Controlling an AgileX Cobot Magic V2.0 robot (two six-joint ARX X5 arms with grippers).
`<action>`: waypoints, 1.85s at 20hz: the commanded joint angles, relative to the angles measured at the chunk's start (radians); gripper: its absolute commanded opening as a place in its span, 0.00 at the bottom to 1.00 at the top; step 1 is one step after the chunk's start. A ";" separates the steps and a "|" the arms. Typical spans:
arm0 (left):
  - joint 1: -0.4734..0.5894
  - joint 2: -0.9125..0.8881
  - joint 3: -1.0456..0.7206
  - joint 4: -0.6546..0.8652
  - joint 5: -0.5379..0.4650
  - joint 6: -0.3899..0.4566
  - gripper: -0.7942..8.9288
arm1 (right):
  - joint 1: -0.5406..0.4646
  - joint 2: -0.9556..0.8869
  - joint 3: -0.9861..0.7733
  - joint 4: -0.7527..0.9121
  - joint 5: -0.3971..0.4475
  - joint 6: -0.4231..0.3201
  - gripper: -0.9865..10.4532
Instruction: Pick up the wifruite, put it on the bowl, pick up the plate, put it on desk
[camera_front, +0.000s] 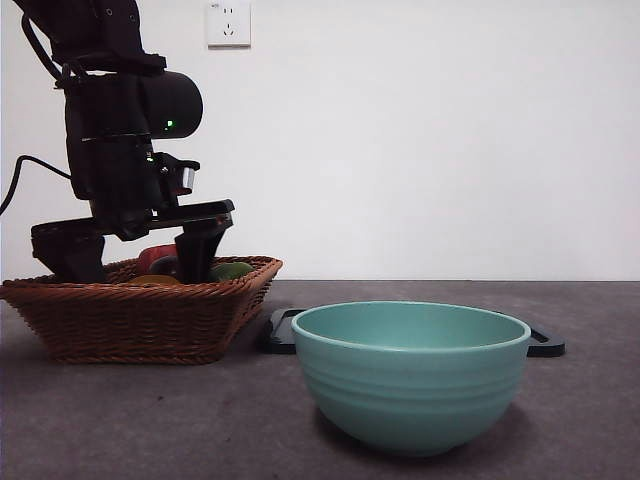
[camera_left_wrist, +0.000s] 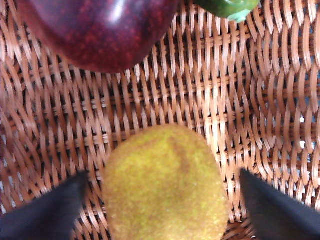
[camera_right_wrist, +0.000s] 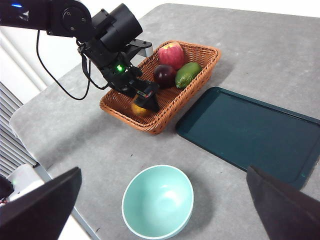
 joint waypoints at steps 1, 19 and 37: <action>-0.005 0.025 0.022 0.005 -0.003 -0.006 0.37 | 0.005 0.003 0.018 0.009 -0.003 0.011 0.62; -0.073 -0.100 0.171 -0.318 -0.002 0.053 0.30 | 0.005 0.003 0.018 0.009 -0.003 0.011 0.62; -0.550 -0.250 0.170 -0.278 0.009 -0.021 0.30 | 0.005 0.003 0.018 0.009 -0.003 0.010 0.62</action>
